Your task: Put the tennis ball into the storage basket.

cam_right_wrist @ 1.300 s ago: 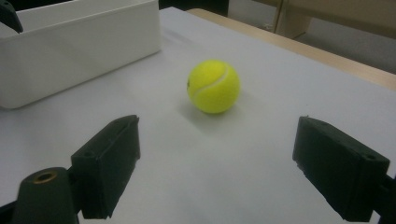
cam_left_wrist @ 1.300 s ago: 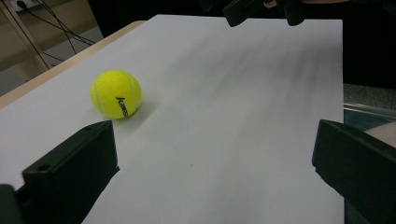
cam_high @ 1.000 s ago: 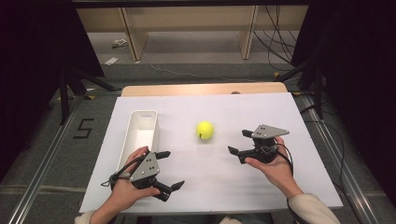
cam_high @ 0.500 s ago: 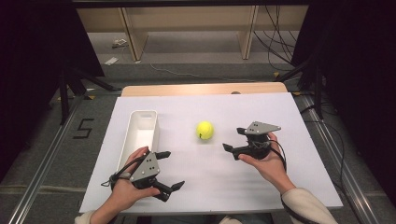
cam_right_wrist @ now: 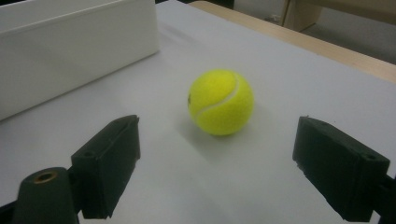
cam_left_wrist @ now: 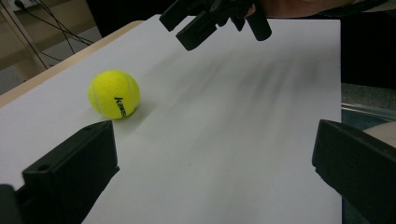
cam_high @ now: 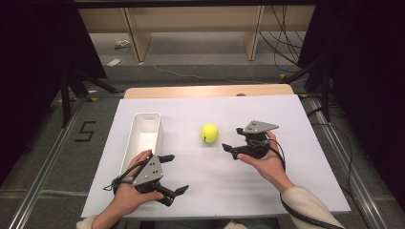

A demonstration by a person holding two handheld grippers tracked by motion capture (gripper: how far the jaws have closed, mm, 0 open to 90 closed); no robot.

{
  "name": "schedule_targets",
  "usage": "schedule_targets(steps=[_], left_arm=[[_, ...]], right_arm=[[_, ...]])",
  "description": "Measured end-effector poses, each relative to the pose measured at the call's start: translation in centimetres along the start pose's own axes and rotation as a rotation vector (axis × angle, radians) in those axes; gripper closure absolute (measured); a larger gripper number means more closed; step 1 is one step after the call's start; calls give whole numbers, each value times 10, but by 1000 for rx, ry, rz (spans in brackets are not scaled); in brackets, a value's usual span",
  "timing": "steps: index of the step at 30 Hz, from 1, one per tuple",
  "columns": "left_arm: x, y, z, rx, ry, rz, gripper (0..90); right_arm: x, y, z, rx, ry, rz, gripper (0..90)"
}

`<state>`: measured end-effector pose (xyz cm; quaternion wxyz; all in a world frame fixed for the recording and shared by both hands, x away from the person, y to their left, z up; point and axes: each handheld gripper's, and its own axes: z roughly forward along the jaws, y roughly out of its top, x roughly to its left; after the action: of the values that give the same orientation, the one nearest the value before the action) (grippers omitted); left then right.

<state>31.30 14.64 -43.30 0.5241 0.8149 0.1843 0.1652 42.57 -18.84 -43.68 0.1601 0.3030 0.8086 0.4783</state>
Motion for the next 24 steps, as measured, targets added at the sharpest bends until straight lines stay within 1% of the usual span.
schedule_targets(steps=[1, 3, 11, 24], left_arm=[[0, 0, 0, 1, 1, 1, 0], [0, 0, 0, -1, 0, 0, 0], [0, 0, 0, 0, 0, 1, 0], [0, 0, 0, 1, -2, 1, 0]], right_arm=[[0, 1, 3, -2, 3, 13, 155], [0, 2, 4, 0, 5, 15, 155], [-1, 5, 11, 4, 8, 5, 155], [-2, 10, 26, 14, 9, 9, 155]])
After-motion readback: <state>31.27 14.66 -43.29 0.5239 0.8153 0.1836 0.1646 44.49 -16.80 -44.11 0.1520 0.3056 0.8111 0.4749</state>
